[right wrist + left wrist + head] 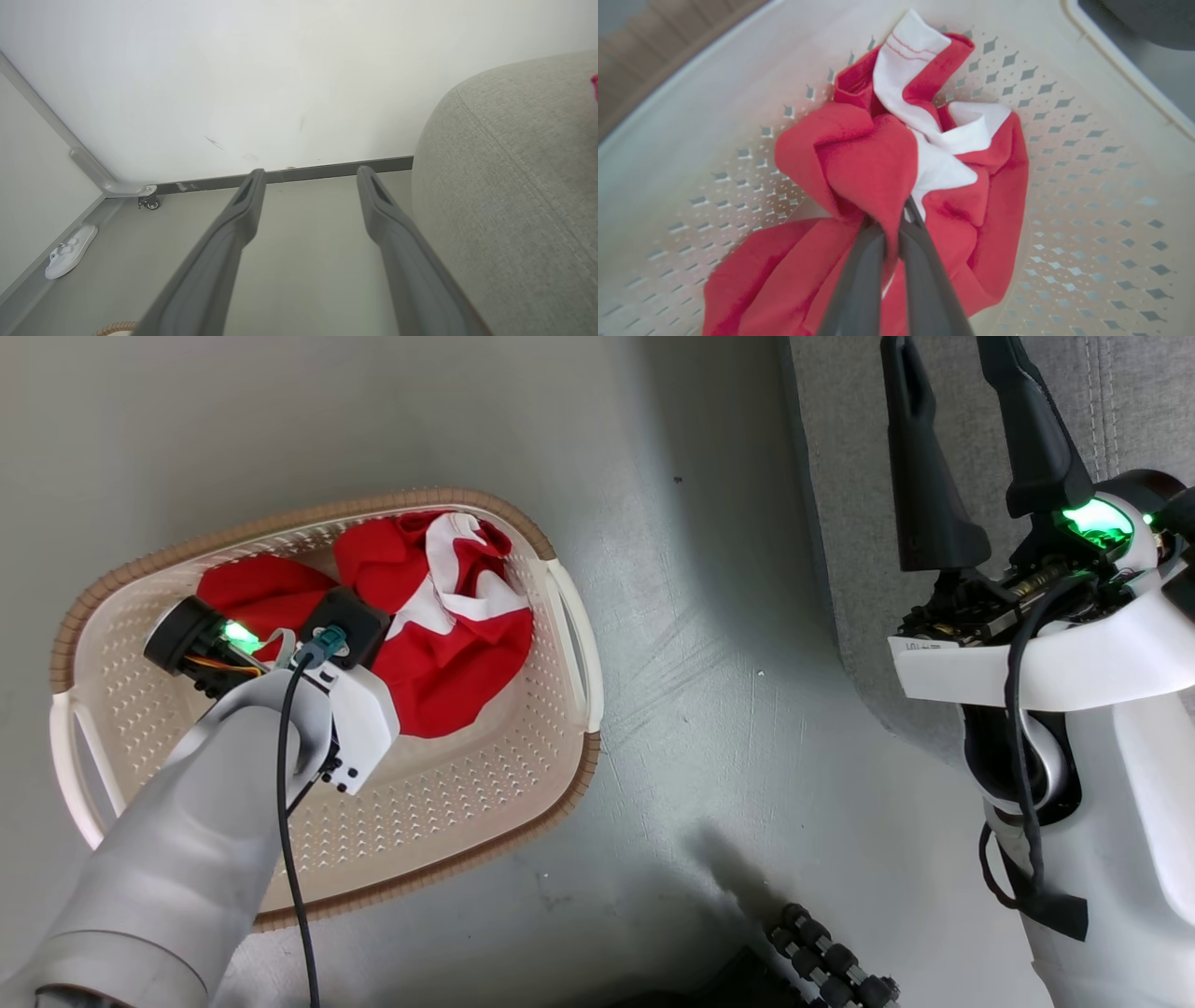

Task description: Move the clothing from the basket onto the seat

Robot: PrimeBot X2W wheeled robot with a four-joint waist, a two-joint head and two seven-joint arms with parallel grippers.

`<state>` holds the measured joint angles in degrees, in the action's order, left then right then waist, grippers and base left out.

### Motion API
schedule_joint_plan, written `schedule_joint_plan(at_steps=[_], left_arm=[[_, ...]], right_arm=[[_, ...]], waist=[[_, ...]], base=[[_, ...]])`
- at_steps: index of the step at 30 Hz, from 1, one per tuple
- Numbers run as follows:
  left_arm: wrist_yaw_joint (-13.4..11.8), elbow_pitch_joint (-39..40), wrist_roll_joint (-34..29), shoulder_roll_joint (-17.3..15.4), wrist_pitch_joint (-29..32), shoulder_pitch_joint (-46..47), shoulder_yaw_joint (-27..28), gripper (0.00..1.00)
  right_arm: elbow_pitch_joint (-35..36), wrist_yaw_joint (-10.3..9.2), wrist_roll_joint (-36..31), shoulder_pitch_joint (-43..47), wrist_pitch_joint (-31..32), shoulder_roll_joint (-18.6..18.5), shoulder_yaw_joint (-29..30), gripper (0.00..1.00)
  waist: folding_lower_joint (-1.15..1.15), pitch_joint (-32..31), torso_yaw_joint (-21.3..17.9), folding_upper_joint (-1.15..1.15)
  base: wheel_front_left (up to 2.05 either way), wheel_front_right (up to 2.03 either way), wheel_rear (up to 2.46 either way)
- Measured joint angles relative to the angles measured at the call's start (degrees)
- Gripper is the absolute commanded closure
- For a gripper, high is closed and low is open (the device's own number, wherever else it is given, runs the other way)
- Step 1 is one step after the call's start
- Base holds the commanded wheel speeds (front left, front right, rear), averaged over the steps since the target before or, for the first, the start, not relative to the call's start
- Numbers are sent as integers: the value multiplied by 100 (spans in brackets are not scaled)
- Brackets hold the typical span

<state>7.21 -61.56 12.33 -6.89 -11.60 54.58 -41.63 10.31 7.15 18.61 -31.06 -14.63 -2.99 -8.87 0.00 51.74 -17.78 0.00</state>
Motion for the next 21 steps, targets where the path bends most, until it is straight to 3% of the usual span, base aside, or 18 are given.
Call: schedule_joint_plan(at_steps=[21], left_arm=[[0, 691, 288, 169, -270, -464, -424, 100]], right_arm=[[-167, 0, -209, 18, -1, 0, 86, 0]], waist=[[0, -650, 205, 0]], base=[[0, 0, 0]])
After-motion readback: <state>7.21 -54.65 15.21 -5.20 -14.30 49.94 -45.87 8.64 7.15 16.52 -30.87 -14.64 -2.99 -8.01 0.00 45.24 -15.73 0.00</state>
